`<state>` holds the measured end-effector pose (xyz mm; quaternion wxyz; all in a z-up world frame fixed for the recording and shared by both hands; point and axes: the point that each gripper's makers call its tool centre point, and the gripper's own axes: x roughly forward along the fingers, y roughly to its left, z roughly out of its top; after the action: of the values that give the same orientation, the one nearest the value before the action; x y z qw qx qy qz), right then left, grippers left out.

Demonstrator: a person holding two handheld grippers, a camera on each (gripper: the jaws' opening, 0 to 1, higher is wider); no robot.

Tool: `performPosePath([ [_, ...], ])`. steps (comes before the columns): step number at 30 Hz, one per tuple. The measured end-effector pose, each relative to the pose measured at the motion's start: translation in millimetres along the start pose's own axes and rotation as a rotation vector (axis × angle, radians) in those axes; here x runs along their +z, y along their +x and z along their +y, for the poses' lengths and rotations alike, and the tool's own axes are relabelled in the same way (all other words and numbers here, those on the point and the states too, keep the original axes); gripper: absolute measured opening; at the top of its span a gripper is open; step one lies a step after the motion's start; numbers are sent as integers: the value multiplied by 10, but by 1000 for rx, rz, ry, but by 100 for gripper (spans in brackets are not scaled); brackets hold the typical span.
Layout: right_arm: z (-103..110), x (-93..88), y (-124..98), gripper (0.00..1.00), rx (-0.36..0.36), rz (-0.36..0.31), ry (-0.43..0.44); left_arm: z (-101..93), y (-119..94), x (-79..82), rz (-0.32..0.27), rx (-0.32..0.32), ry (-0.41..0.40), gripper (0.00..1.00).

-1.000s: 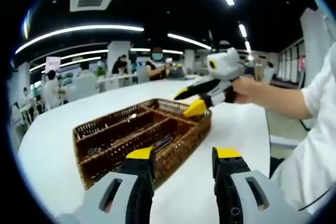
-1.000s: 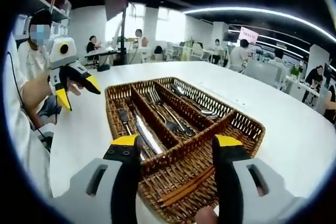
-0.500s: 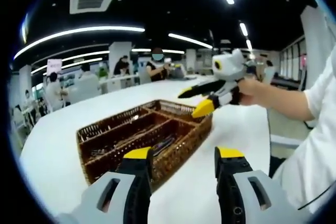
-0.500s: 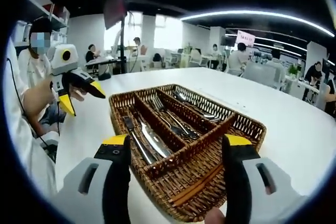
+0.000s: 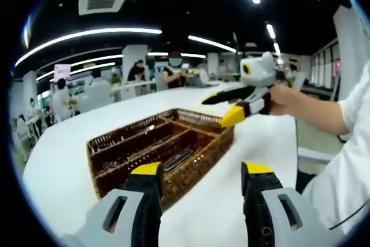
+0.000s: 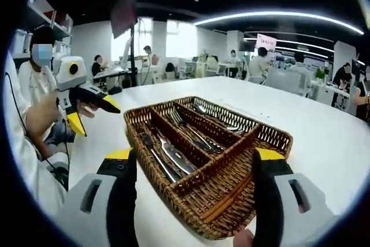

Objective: Arrange the knives, forks, and spoons in their matching storage slots by inserting each utensil handle-first until every utensil is classified and aligned in the correct compartment

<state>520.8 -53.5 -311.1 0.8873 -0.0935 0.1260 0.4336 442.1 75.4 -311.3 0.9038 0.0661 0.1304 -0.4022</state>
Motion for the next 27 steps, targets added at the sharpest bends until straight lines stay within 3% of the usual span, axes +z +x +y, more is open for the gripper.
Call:
performPosePath([
  [27,299,-2,-167,100,14,8,38,8,-89,-23,3,59,-4,72],
])
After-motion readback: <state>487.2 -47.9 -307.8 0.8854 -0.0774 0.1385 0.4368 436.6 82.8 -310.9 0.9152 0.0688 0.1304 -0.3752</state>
